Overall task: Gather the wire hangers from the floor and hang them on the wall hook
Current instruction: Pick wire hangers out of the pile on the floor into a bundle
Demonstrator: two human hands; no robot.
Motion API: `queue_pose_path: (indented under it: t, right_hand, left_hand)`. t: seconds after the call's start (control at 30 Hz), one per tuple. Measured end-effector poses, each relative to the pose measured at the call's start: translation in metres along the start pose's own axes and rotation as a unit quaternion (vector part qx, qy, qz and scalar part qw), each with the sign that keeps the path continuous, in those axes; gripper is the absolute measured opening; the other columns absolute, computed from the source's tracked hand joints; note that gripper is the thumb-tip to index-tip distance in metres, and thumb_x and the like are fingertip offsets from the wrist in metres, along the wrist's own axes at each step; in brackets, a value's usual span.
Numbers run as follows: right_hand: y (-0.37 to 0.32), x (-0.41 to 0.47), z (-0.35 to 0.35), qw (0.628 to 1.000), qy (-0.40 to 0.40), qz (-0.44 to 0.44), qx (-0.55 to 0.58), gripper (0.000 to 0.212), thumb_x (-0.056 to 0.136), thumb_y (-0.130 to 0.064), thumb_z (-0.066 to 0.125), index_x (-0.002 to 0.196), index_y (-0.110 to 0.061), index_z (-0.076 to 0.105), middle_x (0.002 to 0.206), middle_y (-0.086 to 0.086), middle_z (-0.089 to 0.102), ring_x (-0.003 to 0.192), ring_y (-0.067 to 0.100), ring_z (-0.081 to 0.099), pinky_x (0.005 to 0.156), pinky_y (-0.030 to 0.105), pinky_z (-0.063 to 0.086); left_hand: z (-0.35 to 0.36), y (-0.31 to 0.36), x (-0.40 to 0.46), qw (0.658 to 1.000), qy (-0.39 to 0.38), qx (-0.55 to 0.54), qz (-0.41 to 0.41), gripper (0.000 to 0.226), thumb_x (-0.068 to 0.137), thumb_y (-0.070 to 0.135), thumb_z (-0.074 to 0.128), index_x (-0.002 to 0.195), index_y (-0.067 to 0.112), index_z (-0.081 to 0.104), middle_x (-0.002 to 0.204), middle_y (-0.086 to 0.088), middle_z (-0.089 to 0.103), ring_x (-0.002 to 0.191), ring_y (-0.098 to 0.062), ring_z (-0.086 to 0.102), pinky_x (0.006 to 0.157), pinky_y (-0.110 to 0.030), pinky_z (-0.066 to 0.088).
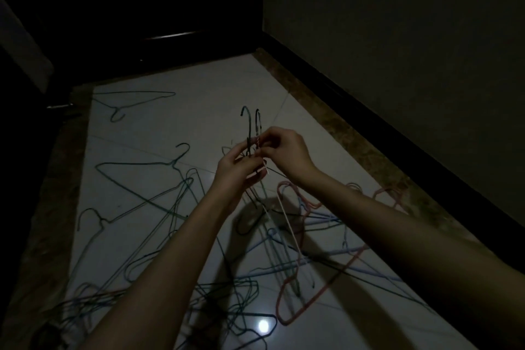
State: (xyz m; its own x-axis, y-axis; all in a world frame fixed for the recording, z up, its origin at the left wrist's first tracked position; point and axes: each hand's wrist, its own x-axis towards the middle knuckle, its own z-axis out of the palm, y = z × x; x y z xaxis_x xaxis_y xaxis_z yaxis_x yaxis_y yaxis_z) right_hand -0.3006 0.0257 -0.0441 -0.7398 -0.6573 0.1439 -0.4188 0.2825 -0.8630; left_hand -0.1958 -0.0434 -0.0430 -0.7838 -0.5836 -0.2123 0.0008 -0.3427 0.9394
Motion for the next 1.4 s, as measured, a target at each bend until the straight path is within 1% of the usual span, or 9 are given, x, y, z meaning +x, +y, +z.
queue_pose_path:
  t: [0.2, 0.4, 0.57, 0.73, 0.87, 0.97, 1.07, 1.13, 1.4]
  right_hand:
    - [0.004, -0.007, -0.002, 0.994, -0.069, 0.005, 0.09, 0.019, 0.082, -0.004, 0.064, 0.094, -0.018, 0.063, 0.082, 0.007, 0.071, 0.079, 0.014, 0.068, 0.065, 0.024, 0.052]
    - [0.07, -0.022, -0.018, 0.994, -0.022, 0.102, 0.044, 0.02, 0.083, -0.005, 0.066, 0.1, -0.013, 0.06, 0.083, 0.004, 0.061, 0.071, 0.015, 0.058, 0.053, 0.019, 0.048]
    - [0.13, -0.043, -0.026, 0.974, -0.052, 0.221, -0.014, 0.031, 0.081, -0.004, 0.068, 0.11, -0.005, 0.057, 0.094, 0.005, 0.056, 0.078, 0.027, 0.062, 0.071, 0.043, 0.057]
    - [0.151, -0.052, -0.015, 0.958, -0.076, 0.275, -0.002, 0.046, 0.082, 0.002, 0.066, 0.125, 0.004, 0.049, 0.104, 0.011, 0.057, 0.081, 0.022, 0.058, 0.052, 0.013, 0.052]
    - [0.156, -0.049, -0.006, 0.958, -0.073, 0.274, -0.031, 0.033, 0.082, 0.002, 0.066, 0.111, 0.009, 0.054, 0.091, 0.018, 0.059, 0.062, 0.015, 0.056, 0.043, 0.008, 0.044]
    - [0.159, -0.045, 0.0, 0.958, -0.053, 0.277, -0.054, 0.022, 0.084, 0.0, 0.064, 0.104, 0.001, 0.058, 0.083, 0.011, 0.06, 0.056, 0.01, 0.054, 0.044, 0.011, 0.046]
    - [0.163, -0.041, 0.004, 0.963, 0.008, 0.253, -0.088, 0.012, 0.086, -0.003, 0.061, 0.097, -0.004, 0.064, 0.085, 0.016, 0.069, 0.067, 0.027, 0.065, 0.066, 0.038, 0.058]
    - [0.16, -0.04, 0.004, 0.965, 0.037, 0.246, -0.082, 0.008, 0.087, -0.007, 0.06, 0.093, -0.006, 0.066, 0.084, 0.016, 0.069, 0.068, 0.029, 0.066, 0.067, 0.046, 0.057]
    - [0.13, -0.037, -0.01, 0.978, 0.044, 0.205, -0.007, 0.016, 0.09, 0.004, 0.05, 0.101, 0.0, 0.062, 0.086, 0.013, 0.063, 0.066, 0.024, 0.06, 0.055, 0.033, 0.054]
  left_hand:
    - [-0.003, -0.009, -0.001, 0.999, 0.033, 0.038, -0.001, 0.033, 0.089, -0.003, 0.056, 0.117, 0.014, 0.056, 0.085, -0.009, 0.061, 0.072, -0.013, 0.059, 0.059, -0.015, 0.051]
    - [-0.001, -0.018, 0.005, 0.998, 0.042, 0.013, -0.037, 0.021, 0.092, -0.005, 0.05, 0.092, 0.012, 0.062, 0.079, -0.01, 0.058, 0.073, -0.017, 0.061, 0.068, -0.024, 0.057]
    - [0.003, -0.023, 0.013, 0.998, 0.031, 0.021, -0.052, 0.023, 0.09, -0.006, 0.052, 0.081, 0.013, 0.061, 0.079, -0.008, 0.063, 0.071, -0.014, 0.062, 0.056, -0.019, 0.052]
    - [0.004, -0.027, 0.02, 0.998, 0.034, 0.02, -0.049, 0.02, 0.089, -0.004, 0.055, 0.083, 0.013, 0.061, 0.08, -0.008, 0.062, 0.071, -0.013, 0.06, 0.055, -0.014, 0.051]
    - [0.003, -0.029, 0.024, 0.998, 0.038, 0.028, -0.047, 0.019, 0.089, -0.004, 0.056, 0.084, 0.013, 0.061, 0.079, -0.008, 0.062, 0.07, -0.013, 0.061, 0.058, -0.014, 0.052]
    - [0.001, -0.031, 0.025, 0.997, 0.046, 0.043, -0.045, 0.018, 0.089, -0.003, 0.056, 0.085, 0.014, 0.061, 0.078, -0.007, 0.061, 0.068, -0.012, 0.06, 0.058, -0.014, 0.052]
    - [-0.001, -0.032, 0.026, 0.997, 0.049, 0.05, -0.044, 0.016, 0.089, -0.005, 0.054, 0.089, 0.009, 0.061, 0.077, -0.008, 0.059, 0.066, -0.013, 0.058, 0.055, -0.015, 0.048]
    - [-0.002, -0.032, 0.027, 0.997, 0.053, 0.047, -0.044, 0.015, 0.089, -0.007, 0.053, 0.092, 0.007, 0.06, 0.076, -0.009, 0.057, 0.064, -0.013, 0.056, 0.053, -0.015, 0.046]
    - [-0.006, -0.036, 0.025, 0.994, 0.069, 0.069, -0.041, 0.015, 0.088, -0.007, 0.055, 0.09, 0.008, 0.061, 0.075, -0.01, 0.058, 0.061, -0.012, 0.056, 0.051, -0.014, 0.046]
